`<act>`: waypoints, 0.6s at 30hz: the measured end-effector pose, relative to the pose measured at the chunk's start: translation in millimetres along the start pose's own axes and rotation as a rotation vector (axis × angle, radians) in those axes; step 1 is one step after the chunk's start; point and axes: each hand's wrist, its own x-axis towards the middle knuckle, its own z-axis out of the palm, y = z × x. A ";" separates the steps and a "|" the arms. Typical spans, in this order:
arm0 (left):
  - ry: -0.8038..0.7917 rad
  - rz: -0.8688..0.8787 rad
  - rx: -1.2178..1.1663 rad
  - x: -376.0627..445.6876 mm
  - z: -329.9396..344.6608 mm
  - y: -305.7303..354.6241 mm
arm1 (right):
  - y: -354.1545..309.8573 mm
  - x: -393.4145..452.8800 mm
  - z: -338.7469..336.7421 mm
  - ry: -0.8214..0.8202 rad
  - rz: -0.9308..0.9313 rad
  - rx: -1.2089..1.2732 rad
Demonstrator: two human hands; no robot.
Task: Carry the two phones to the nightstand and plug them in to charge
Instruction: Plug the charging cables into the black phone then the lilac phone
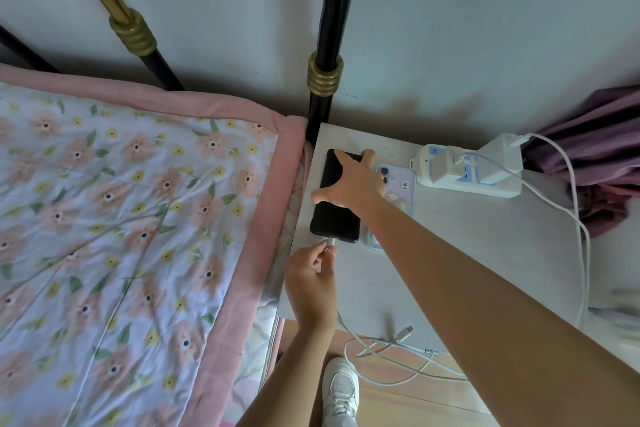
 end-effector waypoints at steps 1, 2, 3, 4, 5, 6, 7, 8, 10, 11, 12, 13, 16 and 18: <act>-0.005 -0.018 -0.014 -0.6 -1.2 0.8 | 0.5 -0.1 -1.4 -0.006 -0.004 0.013; -0.016 -0.050 -0.049 -1.5 -2.7 1.7 | 0.6 -0.5 -3.1 -0.015 -0.005 0.029; -0.031 -0.085 -0.097 -2.4 -3.8 2.9 | 0.9 -0.9 -4.3 -0.022 -0.005 0.042; -0.043 -0.115 -0.140 -3.3 -4.8 3.6 | 0.9 -1.3 -5.3 -0.026 -0.005 0.049; -0.047 -0.131 -0.169 -4.1 -5.7 4.4 | 0.8 -1.6 -5.7 -0.025 -0.007 0.053; -0.045 -0.133 -0.182 -5.1 -6.1 4.9 | 0.9 -1.7 -6.2 -0.023 -0.010 0.055; -0.039 -0.133 -0.192 -6.1 -6.3 4.9 | 0.8 -1.7 -6.3 -0.023 -0.012 0.060; -0.031 -0.135 -0.202 -7.4 -6.6 5.2 | 0.8 -1.3 -6.7 -0.023 -0.012 0.063; -0.022 -0.136 -0.225 -10.7 -7.7 5.8 | 1.4 -0.5 -7.4 -0.026 -0.012 0.058; -0.022 -0.131 -0.233 -12.0 -8.5 6.0 | 1.7 -0.1 -7.8 -0.027 -0.015 0.054; -0.024 -0.123 -0.236 -12.8 -9.3 6.3 | 2.2 -0.1 -8.1 -0.029 -0.017 0.054; -0.027 -0.116 -0.238 -12.8 -9.9 6.1 | 2.6 0.0 -8.0 -0.030 -0.019 0.056; -0.050 -0.098 -0.233 -10.1 -9.7 3.8 | 3.5 -0.1 -7.6 -0.034 -0.021 0.059; -0.067 -0.086 -0.217 -8.5 -8.9 2.7 | 4.0 0.0 -8.1 -0.036 -0.018 0.069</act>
